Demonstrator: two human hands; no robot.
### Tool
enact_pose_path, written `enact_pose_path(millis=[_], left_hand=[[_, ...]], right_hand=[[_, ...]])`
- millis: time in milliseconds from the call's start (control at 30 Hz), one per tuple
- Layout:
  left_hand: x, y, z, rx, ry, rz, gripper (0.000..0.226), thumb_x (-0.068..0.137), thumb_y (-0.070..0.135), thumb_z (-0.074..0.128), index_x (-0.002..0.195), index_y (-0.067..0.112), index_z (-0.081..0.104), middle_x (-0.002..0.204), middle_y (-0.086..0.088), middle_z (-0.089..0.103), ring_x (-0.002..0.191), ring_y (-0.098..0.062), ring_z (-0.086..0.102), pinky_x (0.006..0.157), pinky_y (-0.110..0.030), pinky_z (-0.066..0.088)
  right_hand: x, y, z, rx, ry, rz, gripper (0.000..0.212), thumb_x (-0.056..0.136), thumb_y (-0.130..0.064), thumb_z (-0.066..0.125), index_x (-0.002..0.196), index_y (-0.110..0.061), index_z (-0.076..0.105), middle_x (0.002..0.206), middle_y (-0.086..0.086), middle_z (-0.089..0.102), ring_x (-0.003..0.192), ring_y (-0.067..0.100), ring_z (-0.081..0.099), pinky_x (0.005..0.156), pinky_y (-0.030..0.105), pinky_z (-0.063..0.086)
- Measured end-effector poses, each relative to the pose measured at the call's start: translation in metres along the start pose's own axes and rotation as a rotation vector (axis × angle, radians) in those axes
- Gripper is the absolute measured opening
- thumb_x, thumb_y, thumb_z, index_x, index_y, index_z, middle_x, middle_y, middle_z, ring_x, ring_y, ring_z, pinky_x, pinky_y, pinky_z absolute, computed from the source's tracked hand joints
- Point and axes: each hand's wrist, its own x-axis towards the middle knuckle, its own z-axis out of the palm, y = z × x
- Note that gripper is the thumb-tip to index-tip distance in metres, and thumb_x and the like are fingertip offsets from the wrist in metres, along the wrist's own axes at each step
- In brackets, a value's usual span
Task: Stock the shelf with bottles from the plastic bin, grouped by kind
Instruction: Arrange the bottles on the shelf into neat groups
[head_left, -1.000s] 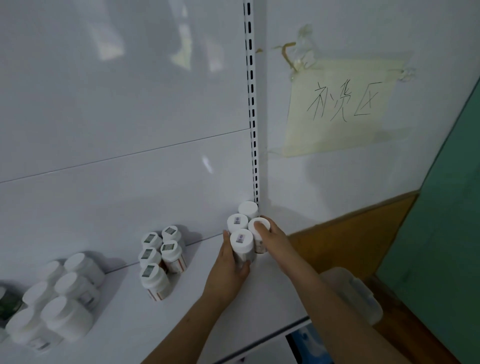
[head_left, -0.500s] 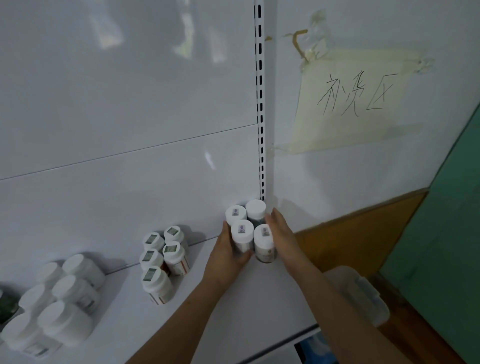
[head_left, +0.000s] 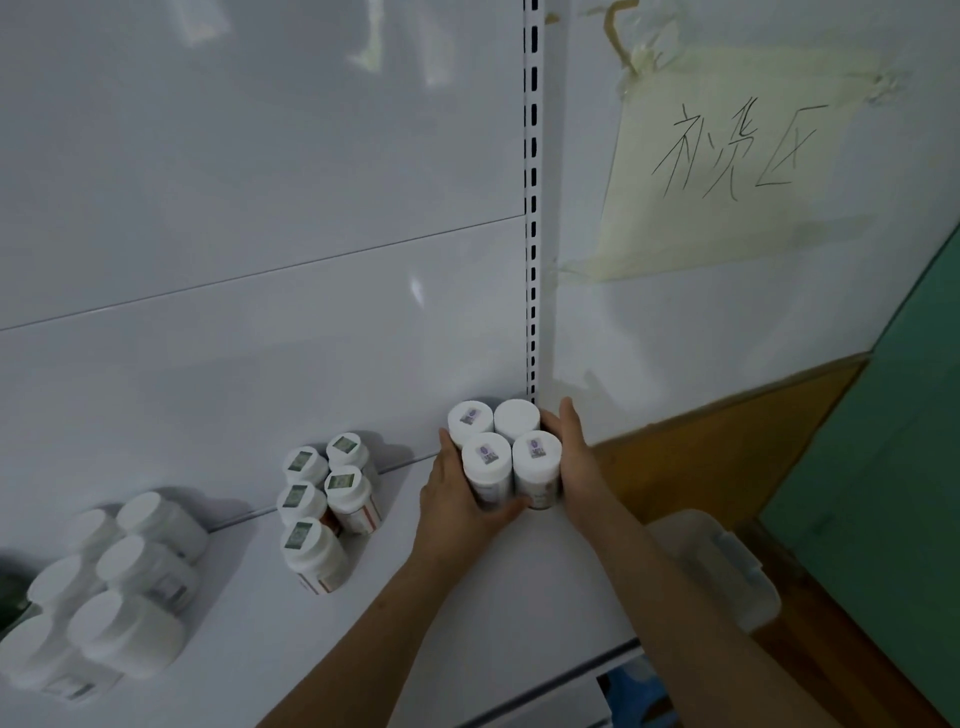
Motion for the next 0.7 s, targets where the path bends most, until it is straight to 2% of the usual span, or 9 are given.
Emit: enact_pose_path(millis=[67,133,233,267,333,433,500,567,700], left_hand=[[-0.005,0.002,0.001,0.021,0.005,-0.002,0.113,0.055,0.066,0.080,0.148,0.033,0.024,0.137,0.016,0.052,0.125,-0.011,0.054,0.099,-0.045,0.048],[-0.009,0.003,0.000,0.052,0.002,-0.020,0.120,0.055,0.070,0.077,0.152,0.028,0.019,0.145,0.012,0.048,0.130,-0.013,0.050,0.103,-0.044,0.045],[-0.013,-0.004,-0.006,0.152,-0.075,-0.006,0.135,0.060,0.068,0.077,0.157,0.018,-0.004,0.160,0.005,0.026,0.145,-0.016,0.029,0.115,-0.041,0.031],[-0.013,-0.007,-0.010,0.171,-0.101,0.002,0.136,0.063,0.065,0.078,0.156,0.017,-0.008,0.162,0.005,0.022,0.147,-0.016,0.025,0.117,-0.040,0.028],[-0.009,-0.011,-0.017,0.179,-0.131,-0.006,0.138,0.063,0.065,0.077,0.155,0.016,-0.012,0.161,0.007,0.023,0.147,-0.016,0.025,0.117,-0.038,0.026],[0.003,-0.009,-0.024,0.212,-0.156,0.011,0.135,0.058,0.069,0.068,0.156,0.017,-0.009,0.153,0.013,0.039,0.141,-0.013,0.036,0.113,-0.039,0.032],[0.010,-0.008,-0.026,0.238,-0.177,0.041,0.122,0.062,0.065,0.071,0.156,0.027,0.002,0.146,0.015,0.047,0.135,-0.011,0.045,0.109,-0.041,0.038],[0.013,-0.007,-0.026,0.250,-0.195,0.065,0.107,0.064,0.061,0.071,0.151,0.035,0.014,0.139,0.017,0.052,0.128,-0.009,0.051,0.103,-0.038,0.043],[0.017,-0.011,-0.020,0.299,-0.238,0.077,0.101,0.069,0.067,0.059,0.152,0.026,0.019,0.142,0.011,0.051,0.130,-0.013,0.050,0.104,-0.041,0.043]], right_hand=[[-0.003,0.000,0.002,-0.031,0.021,-0.019,0.061,0.103,-0.055,0.016,0.134,-0.020,0.057,0.121,0.001,0.069,0.112,0.017,0.065,0.080,0.022,0.054],[-0.010,-0.001,-0.002,-0.075,0.013,-0.058,0.051,0.106,-0.047,0.018,0.128,-0.023,0.058,0.114,-0.009,0.069,0.111,0.012,0.064,0.073,0.013,0.051],[-0.027,0.010,-0.024,-0.306,-0.046,-0.232,0.021,0.105,-0.029,0.042,0.125,-0.026,0.050,0.112,-0.022,0.057,0.116,-0.002,0.056,0.081,0.005,0.041],[-0.031,0.014,-0.033,-0.405,-0.099,-0.293,0.027,0.101,-0.027,0.054,0.126,-0.024,0.044,0.112,-0.024,0.052,0.112,-0.009,0.053,0.086,0.007,0.040],[-0.033,0.017,-0.047,-0.644,-0.209,-0.379,0.060,0.088,-0.029,0.073,0.133,-0.020,0.036,0.115,-0.030,0.049,0.112,-0.011,0.049,0.094,0.013,0.039],[-0.020,0.006,-0.050,-0.814,-0.307,-0.392,0.081,0.083,-0.022,0.078,0.142,-0.034,0.025,0.125,-0.042,0.046,0.120,-0.019,0.044,0.097,0.003,0.034],[-0.013,-0.003,-0.047,-0.849,-0.332,-0.375,0.084,0.083,-0.025,0.078,0.143,-0.045,0.022,0.136,-0.036,0.045,0.129,-0.012,0.042,0.107,0.015,0.037],[-0.007,-0.005,-0.047,-0.893,-0.317,-0.384,0.083,0.084,-0.029,0.077,0.146,-0.044,0.024,0.143,-0.028,0.044,0.134,-0.004,0.041,0.113,0.032,0.038],[-0.003,-0.002,-0.042,-0.922,-0.256,-0.456,0.082,0.086,-0.028,0.074,0.150,-0.034,0.024,0.149,-0.018,0.041,0.138,0.005,0.039,0.114,0.043,0.037]])
